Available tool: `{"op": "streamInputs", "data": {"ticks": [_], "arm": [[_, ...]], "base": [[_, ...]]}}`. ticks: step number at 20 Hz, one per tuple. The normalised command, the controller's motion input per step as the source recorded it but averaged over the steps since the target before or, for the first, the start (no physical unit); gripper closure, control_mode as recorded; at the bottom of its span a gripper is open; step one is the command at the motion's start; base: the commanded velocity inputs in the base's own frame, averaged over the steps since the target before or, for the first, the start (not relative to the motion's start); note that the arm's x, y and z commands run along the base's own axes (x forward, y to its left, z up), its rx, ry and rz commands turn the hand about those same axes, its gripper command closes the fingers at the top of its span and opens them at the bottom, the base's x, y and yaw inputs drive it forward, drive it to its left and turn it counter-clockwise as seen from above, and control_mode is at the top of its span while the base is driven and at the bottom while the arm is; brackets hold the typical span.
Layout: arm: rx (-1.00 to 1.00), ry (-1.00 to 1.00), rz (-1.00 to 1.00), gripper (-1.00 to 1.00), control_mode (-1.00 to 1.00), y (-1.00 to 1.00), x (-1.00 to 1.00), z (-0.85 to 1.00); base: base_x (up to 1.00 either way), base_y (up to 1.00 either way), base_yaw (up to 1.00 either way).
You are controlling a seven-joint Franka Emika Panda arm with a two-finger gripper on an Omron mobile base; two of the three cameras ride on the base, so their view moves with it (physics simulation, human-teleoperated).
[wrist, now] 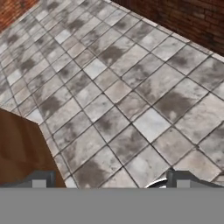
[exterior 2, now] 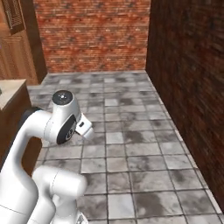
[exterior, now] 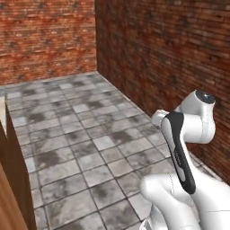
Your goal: Take the smaller bowl and place it next to the appetizer plate on the dining counter , and place the larger bowl next to the plate with cooked food.
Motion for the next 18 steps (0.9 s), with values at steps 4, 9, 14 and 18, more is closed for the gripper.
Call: {"op": "streamInputs", "data": {"ticks": [4, 9, 14, 18], "arm": [[0.00, 0.00, 0.00, -1.00, 1.00, 0.00, 0.00, 0.00], [0.00, 0.00, 0.00, -1.00, 1.00, 0.00, 0.00, 0.00], [0.00, 0.00, 0.00, -1.00, 1.00, 0.00, 0.00, 0.00], [0.00, 0.00, 0.00, -1.00, 1.00, 0.00, 0.00, 0.00]], "base": [[1.00, -0.98, 0.29], [1.00, -0.72, 0.39], [1.00, -0.49, 0.41], [1.00, -0.20, 0.42]]}}
